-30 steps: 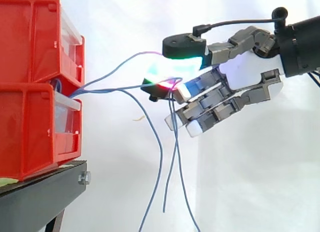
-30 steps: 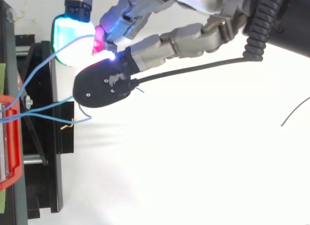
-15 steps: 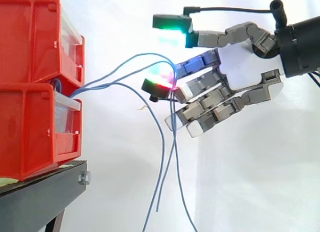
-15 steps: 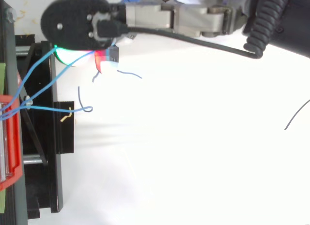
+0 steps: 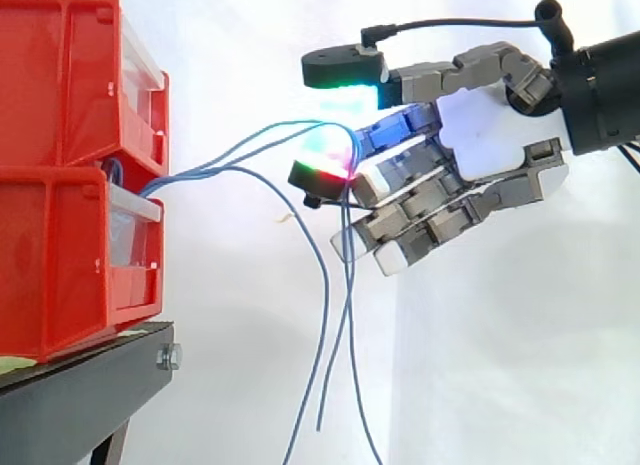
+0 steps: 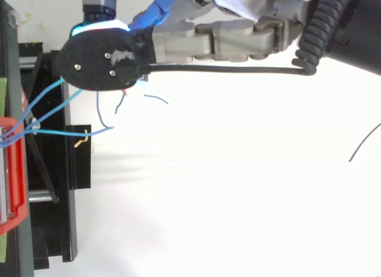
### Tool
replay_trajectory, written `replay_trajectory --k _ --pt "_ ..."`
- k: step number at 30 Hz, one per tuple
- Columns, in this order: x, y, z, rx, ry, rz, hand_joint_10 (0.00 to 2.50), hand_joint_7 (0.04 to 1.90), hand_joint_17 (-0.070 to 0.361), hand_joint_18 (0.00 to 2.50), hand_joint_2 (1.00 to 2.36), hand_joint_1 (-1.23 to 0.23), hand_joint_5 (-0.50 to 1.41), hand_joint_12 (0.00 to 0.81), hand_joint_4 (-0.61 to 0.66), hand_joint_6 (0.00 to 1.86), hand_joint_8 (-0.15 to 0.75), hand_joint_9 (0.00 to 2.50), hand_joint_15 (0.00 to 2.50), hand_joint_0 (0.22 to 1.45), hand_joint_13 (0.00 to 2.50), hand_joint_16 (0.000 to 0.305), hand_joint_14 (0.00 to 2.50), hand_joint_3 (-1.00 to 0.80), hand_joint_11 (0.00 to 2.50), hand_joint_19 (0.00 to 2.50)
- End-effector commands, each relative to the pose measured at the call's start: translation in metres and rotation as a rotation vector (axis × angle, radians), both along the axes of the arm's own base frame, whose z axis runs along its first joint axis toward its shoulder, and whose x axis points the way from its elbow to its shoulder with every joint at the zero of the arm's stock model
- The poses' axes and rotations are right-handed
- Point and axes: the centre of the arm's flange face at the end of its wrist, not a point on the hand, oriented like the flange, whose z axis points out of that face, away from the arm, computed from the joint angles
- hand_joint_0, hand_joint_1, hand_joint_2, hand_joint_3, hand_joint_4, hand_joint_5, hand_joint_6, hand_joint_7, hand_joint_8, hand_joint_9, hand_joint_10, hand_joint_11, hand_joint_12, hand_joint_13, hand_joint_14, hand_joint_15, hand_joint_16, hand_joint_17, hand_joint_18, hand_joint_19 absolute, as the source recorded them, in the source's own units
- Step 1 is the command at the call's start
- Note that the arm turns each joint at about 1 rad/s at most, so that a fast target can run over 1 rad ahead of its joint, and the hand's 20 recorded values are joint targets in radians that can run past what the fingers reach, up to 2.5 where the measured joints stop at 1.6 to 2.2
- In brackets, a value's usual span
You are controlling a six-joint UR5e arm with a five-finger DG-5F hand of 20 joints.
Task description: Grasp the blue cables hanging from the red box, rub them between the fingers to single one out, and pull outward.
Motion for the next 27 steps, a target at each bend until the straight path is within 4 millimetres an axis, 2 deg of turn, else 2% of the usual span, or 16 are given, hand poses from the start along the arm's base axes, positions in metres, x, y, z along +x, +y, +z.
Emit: replay_trajectory --k 1,4,9,15,22,27 --pt "-0.0008 0.0019 -0.0036 0.005 0.008 0.001 0.02 1.02 0.102 0.73 1.02 -0.74 -0.14 0.354 0.08 0.93 0.266 1.07 0.54 0.61 0.77 0.045 0.02 -0.17 0.91 0.55" --pt "-0.0012 0.0030 -0.0052 0.018 0.007 -0.001 0.02 1.06 0.099 0.70 1.01 -0.64 -0.14 0.347 0.09 0.92 0.261 1.10 0.55 0.58 0.77 0.044 0.02 -0.31 0.94 0.57" --pt "-0.0009 0.0064 -0.0045 0.039 -0.001 -0.002 0.02 1.09 0.102 0.71 1.00 -0.55 -0.13 0.359 0.09 0.91 0.269 1.13 0.56 0.54 0.77 0.045 0.02 -0.44 0.96 0.56" --pt "-0.0006 0.0087 -0.0045 0.042 -0.002 0.000 0.02 1.09 0.107 0.71 1.00 -0.56 -0.13 0.369 0.10 0.91 0.279 1.11 0.56 0.51 0.77 0.048 0.02 -0.47 0.95 0.56" --pt "-0.0007 0.0088 -0.0052 0.042 0.000 0.002 0.02 1.12 0.098 0.69 1.01 -0.65 -0.12 0.354 0.09 0.91 0.259 1.12 0.56 0.58 0.77 0.044 0.02 -0.36 0.96 0.58" --pt "-0.0006 0.0089 -0.0045 0.042 -0.002 0.002 0.02 1.12 0.104 0.73 1.01 -0.70 -0.12 0.366 0.09 0.91 0.279 1.14 0.55 0.59 0.80 0.046 0.02 -0.24 0.96 0.54"
